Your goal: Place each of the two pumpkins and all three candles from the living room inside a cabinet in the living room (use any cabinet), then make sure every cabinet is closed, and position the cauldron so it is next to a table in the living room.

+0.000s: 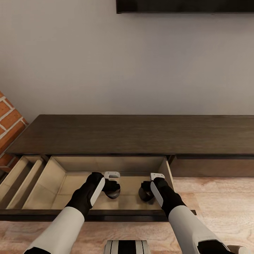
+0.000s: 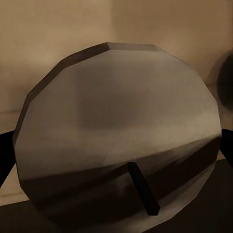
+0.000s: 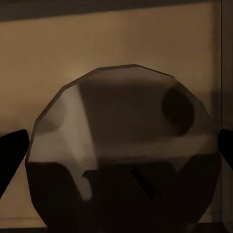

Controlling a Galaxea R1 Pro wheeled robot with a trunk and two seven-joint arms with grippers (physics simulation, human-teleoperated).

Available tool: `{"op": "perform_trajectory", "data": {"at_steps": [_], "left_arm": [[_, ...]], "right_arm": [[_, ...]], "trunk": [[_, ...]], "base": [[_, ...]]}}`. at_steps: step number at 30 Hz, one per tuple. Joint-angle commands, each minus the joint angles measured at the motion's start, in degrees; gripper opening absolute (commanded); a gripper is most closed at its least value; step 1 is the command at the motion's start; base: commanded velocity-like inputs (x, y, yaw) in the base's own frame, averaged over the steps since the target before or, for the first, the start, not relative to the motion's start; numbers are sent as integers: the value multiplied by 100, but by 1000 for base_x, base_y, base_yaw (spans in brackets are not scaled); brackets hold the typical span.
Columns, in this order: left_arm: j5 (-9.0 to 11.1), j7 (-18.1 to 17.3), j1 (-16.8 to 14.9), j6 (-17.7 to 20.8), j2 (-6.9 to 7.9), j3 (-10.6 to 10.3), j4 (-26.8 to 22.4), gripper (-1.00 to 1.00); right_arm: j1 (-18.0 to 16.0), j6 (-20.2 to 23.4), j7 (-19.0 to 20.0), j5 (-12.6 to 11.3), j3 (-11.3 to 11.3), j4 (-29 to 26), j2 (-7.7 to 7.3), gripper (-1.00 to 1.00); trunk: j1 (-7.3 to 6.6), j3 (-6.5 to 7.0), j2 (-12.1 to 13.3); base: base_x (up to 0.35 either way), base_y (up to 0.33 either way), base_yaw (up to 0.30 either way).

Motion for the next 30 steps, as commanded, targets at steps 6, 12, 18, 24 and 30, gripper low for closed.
{"op": "perform_trajectory", "data": {"at_steps": [6,12,18,24,30], "left_arm": [[46,48,-2,22,2,-11,-8,-100],[46,53,-2,23,2,-11,-8,-100],[46,54,-2,22,2,-11,-12,-100],[46,51,-2,22,2,-11,-11,-100],[46,77,-2,21,2,-11,-9,-100]], "right_arm": [[-1,17,-53,-61,15,-8,0,100],[-2,19,-53,-61,15,-8,0,100],[-1,20,-53,-61,15,-8,0,100],[-1,21,-53,-61,15,-8,0,100],[-1,20,-53,-61,15,-8,0,100]], "trunk": [[-1,-4,-2],[-1,-4,-2],[-1,-4,-2],[7,-71,-6],[12,-115,-8]], "base": [[0,0,0],[0,0,0],[0,0,0],[0,0,0],[0,0,0]]}}
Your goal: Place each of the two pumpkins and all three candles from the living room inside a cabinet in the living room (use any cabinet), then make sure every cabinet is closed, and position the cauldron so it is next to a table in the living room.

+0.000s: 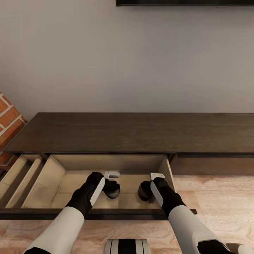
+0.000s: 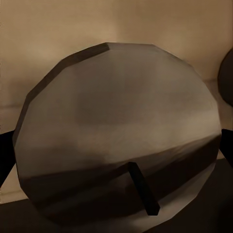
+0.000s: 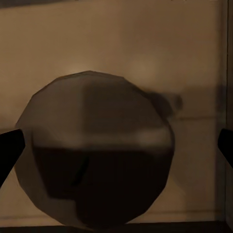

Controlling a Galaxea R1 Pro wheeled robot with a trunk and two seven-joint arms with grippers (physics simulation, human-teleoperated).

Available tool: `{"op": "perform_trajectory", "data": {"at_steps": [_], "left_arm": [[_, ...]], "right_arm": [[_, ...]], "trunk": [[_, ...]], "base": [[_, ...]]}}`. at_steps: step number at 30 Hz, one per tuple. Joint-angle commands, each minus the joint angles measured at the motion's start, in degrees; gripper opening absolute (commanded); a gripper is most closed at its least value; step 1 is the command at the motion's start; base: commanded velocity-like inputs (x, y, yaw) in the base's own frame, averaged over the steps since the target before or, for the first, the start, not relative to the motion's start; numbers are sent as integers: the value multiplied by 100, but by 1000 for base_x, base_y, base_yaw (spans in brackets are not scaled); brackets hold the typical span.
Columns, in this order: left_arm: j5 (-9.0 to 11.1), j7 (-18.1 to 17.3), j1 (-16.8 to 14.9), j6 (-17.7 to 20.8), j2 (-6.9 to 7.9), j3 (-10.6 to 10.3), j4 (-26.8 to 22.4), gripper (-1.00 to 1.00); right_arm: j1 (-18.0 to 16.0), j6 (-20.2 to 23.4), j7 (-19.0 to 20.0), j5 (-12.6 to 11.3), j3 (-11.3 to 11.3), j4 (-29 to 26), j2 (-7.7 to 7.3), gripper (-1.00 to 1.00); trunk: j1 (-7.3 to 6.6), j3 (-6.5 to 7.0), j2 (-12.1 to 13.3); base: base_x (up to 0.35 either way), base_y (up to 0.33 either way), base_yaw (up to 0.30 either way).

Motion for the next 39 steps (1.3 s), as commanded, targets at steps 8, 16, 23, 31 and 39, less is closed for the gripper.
{"op": "perform_trajectory", "data": {"at_steps": [8,16,23,31,39], "left_arm": [[51,76,-2,8,2,-12,-7,-100],[51,82,-2,6,2,-12,-11,-100],[69,91,-2,5,7,-12,-13,-100],[80,91,1,-2,10,-12,-13,100],[88,80,18,-11,11,-12,-30,100]], "right_arm": [[-2,16,-53,-61,14,-8,0,100],[-1,17,-52,-61,14,-8,0,100],[-1,16,-50,-61,14,-8,0,100],[-3,16,-49,-61,14,-10,0,100],[-1,18,-47,-61,14,-11,0,100]], "trunk": [[7,-71,-6],[7,-71,-6],[7,-71,-6],[7,-71,-6],[7,-71,-6]], "base": [[0,0,0],[0,0,0],[0,0,0],[0,0,0],[0,0,0]]}}
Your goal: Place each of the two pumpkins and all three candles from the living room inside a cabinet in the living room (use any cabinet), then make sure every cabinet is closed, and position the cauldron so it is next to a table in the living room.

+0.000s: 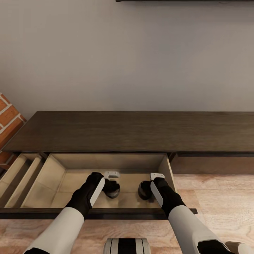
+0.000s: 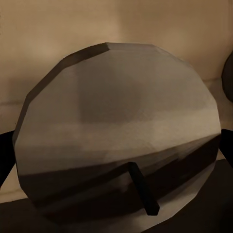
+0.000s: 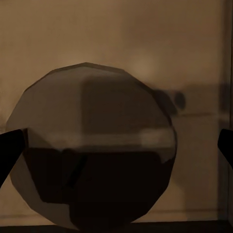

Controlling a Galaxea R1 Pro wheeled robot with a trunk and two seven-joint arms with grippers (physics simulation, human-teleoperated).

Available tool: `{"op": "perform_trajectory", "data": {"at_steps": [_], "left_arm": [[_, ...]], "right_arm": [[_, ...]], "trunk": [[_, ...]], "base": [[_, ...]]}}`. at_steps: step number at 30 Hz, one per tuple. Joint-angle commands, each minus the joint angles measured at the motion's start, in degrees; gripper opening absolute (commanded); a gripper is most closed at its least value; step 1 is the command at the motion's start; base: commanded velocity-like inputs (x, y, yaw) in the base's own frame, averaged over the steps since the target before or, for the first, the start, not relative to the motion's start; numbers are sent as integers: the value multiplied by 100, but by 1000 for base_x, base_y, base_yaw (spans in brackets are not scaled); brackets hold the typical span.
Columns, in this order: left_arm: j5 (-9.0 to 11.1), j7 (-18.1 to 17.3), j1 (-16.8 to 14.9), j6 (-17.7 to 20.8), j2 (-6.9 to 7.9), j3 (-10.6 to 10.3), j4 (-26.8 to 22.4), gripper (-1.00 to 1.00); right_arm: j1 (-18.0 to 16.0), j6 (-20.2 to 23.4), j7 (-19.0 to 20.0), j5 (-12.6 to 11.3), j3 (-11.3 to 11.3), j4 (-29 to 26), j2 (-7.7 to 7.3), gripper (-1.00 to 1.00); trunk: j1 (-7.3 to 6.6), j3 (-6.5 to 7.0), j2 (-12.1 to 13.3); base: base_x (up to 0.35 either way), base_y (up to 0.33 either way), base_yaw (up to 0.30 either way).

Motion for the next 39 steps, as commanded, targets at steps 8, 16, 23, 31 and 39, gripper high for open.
{"op": "perform_trajectory", "data": {"at_steps": [8,16,23,31,39], "left_arm": [[60,42,20,-11,2,-11,-130,100],[60,30,16,-13,2,-11,-139,100],[45,132,13,-17,2,-11,-137,100],[199,764,13,-14,1,-11,-193,100],[345,234,7,36,17,-196,-208,100]], "right_arm": [[-1,19,-50,-61,14,-10,0,100],[-1,17,-50,-61,14,-12,0,100],[-1,17,-52,-61,14,-13,0,100],[-1,17,-50,-61,14,-13,0,100],[-1,16,-49,-61,14,-13,0,100]], "trunk": [[-1,-4,-2],[-1,-4,-2],[-1,-4,-2],[-1,-4,-2],[-1,-4,-2]], "base": [[0,0,0],[0,0,0],[0,0,0],[0,0,0],[0,0,0]]}}
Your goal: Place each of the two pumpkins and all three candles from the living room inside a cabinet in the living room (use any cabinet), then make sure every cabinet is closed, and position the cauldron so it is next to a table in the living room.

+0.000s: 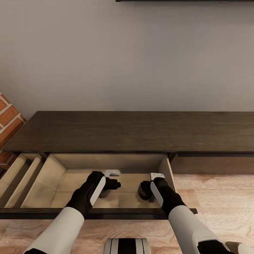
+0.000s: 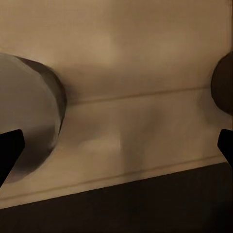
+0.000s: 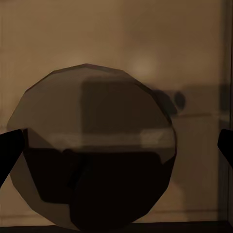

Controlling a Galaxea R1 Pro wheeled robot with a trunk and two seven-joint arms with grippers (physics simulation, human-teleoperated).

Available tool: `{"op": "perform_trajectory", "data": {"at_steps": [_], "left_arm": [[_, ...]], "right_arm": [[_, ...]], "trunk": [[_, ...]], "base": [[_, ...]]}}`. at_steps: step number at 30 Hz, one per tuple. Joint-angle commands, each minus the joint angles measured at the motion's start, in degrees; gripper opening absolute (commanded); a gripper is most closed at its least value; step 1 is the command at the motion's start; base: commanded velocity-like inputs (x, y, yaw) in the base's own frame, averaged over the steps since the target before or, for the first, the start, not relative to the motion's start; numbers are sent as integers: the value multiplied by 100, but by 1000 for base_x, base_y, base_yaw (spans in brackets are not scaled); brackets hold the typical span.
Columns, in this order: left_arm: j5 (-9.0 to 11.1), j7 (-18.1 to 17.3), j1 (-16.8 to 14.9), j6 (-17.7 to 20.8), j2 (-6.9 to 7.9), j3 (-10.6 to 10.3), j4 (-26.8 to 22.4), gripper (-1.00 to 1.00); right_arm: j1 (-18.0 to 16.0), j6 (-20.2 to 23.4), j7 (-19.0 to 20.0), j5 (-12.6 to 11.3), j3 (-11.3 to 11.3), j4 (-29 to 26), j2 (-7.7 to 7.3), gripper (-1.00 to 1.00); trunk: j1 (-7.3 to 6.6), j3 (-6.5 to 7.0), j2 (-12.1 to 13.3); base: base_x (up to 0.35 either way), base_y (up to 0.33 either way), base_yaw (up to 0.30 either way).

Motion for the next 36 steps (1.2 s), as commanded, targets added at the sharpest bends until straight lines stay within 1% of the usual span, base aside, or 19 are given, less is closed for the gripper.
{"op": "perform_trajectory", "data": {"at_steps": [1,7,29,33,34,36], "left_arm": [[66,33,-3,21,6,-63,-7,100],[99,3,0,9,11,-138,-7,100],[128,27,-22,72,1,-153,34,100],[220,163,-33,166,-2,-153,59,100],[290,224,-35,184,0,-153,64,100],[357,266,-35,196,2,-153,67,100]], "right_arm": [[-1,18,-52,-61,14,-8,0,100],[-1,21,-52,-61,14,-8,0,100],[-1,23,-52,-61,14,-15,0,100],[-1,24,-52,-61,14,-14,0,100],[-1,25,-52,-61,14,-15,0,100],[-1,25,-52,-61,14,-16,0,100]], "trunk": [[-1,-4,-2],[-1,-4,-2],[-58,483,28],[-68,572,33],[-71,594,34],[-76,638,37]], "base": [[0,0,0],[0,0,0],[0,0,0],[0,0,0],[0,0,0],[-26,0,0]]}}
